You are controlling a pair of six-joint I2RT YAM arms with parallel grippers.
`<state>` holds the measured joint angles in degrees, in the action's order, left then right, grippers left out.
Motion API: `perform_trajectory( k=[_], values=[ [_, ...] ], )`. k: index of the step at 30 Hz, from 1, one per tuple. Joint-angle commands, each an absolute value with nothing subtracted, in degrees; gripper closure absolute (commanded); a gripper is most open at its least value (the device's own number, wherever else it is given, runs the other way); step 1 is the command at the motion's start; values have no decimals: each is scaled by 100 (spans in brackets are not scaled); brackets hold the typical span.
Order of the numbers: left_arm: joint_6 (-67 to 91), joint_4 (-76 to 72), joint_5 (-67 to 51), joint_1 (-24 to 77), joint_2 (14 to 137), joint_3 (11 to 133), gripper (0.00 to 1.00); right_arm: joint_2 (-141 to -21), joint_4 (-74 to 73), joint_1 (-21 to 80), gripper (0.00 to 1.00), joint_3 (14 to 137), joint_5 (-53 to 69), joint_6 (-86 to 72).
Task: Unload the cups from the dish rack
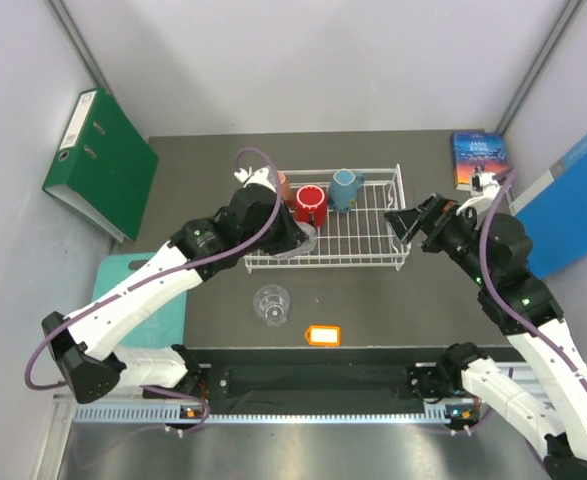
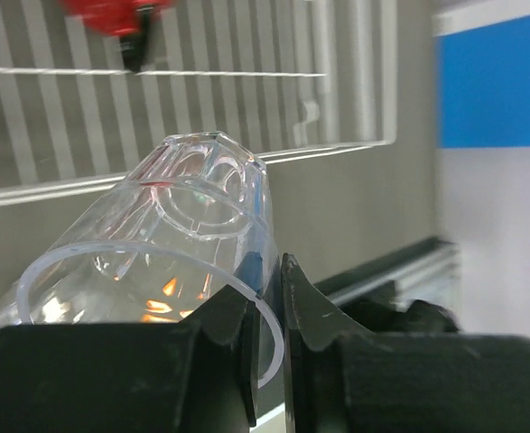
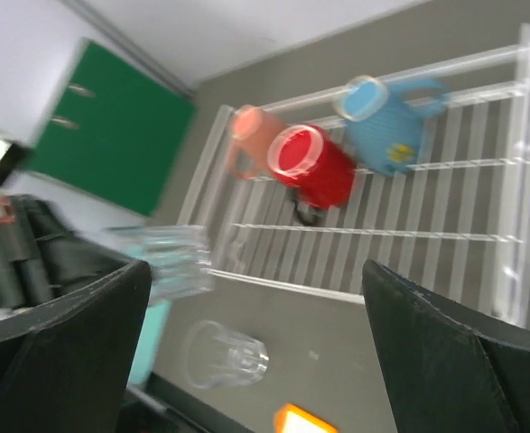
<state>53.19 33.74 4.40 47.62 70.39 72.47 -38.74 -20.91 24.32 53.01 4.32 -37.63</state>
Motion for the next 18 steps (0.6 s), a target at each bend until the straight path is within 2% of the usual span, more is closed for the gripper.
perform_trajectory(
  k=[1, 6, 11, 18],
  values=[
    [4905, 5473, 1721, 4913, 7189, 8067, 100, -3806, -3330, 2408, 1, 5642, -597, -3007],
    [5062, 7290, 2513, 5210, 7725, 9051, 100, -3841, -3594, 2408, 1, 5660, -747, -2865],
    [5554, 8287, 2944, 5879, 8191, 9790, 100, -3858, -3612, 2417, 1, 5529, -677, -2883],
    [6160, 8183, 2637, 6529, 8218, 9028, 100, -3911, -3595, 2408, 1, 5406, -598, -2874]
  ],
)
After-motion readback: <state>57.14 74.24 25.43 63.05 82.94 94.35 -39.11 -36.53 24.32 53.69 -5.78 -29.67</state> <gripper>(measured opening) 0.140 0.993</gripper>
